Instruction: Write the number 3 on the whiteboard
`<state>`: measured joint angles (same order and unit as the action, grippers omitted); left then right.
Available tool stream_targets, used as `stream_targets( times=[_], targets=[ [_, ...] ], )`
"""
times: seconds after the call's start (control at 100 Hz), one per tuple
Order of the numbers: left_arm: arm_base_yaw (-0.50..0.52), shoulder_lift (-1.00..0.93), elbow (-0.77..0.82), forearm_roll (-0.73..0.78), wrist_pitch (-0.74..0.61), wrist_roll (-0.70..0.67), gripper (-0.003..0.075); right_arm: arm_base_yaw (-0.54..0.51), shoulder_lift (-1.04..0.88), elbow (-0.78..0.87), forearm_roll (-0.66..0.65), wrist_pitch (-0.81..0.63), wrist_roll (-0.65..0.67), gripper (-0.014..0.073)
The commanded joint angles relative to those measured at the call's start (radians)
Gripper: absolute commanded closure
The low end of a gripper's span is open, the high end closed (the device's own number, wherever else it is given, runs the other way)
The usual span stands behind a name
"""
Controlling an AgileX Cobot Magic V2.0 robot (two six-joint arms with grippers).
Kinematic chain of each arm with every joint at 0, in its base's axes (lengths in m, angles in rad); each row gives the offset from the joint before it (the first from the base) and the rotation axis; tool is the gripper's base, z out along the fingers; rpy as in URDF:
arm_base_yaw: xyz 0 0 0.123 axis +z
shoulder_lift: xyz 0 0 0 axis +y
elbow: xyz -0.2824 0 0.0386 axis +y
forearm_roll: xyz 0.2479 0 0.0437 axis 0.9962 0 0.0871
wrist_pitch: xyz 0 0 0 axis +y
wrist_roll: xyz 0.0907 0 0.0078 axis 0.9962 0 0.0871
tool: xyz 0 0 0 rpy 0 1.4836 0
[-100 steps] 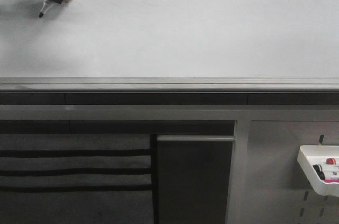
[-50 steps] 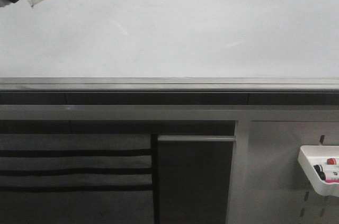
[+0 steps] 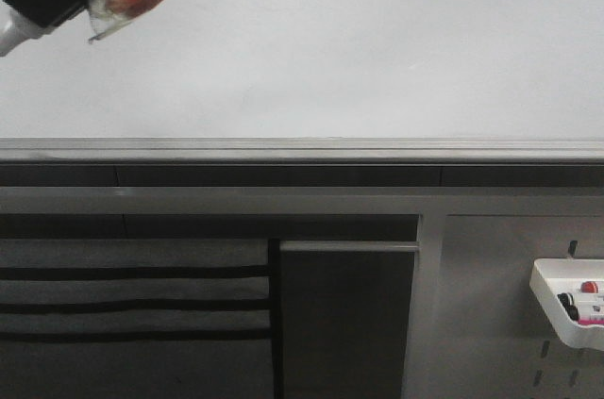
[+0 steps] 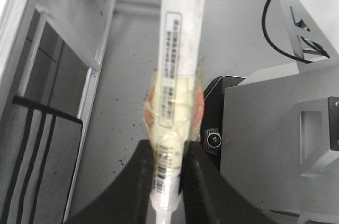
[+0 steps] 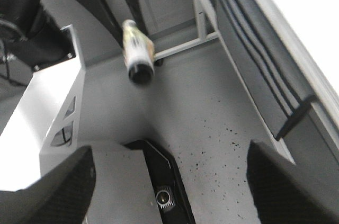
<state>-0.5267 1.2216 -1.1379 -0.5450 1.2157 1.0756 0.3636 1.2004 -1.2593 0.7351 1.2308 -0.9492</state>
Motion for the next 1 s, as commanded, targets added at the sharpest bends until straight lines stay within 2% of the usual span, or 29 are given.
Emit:
stream_targets(
  times=[0.0,0.19,0.31,0.45,0.72,0.99],
  targets=[
    [-0.028,-0.025,-0.033,-0.049,-0.029,0.002,0.0738,0.068,0.037,-0.083,-0.005,-0.013,0.011,0.0066],
    [-0.031,-0.025,-0.033,-0.049,-0.029,0.002,0.0738,0.247,0.121,-0.153,-0.073,-0.028,0.033,0.0066],
    [-0.031,-0.025,-0.033,-0.049,-0.029,0.002,0.0738,0.315,0.153,-0.163,-0.125,-0.079,0.053,0.0096],
    [-0.031,-0.025,-0.033,-0.049,-0.029,0.002,0.0738,0.335,0.188,-0.170,-0.136,-0.106,0.072,0.0180],
    [-0.031,-0.025,-0.033,-0.049,-0.027,0.002,0.0738,0.335,0.235,-0.204,-0.138,-0.112,0.096,0.0205],
    [-0.031,-0.025,-0.033,-0.038,-0.027,0.002,0.0738,0.335,0.239,-0.204,-0.125,-0.108,0.096,0.0471]
  ],
)
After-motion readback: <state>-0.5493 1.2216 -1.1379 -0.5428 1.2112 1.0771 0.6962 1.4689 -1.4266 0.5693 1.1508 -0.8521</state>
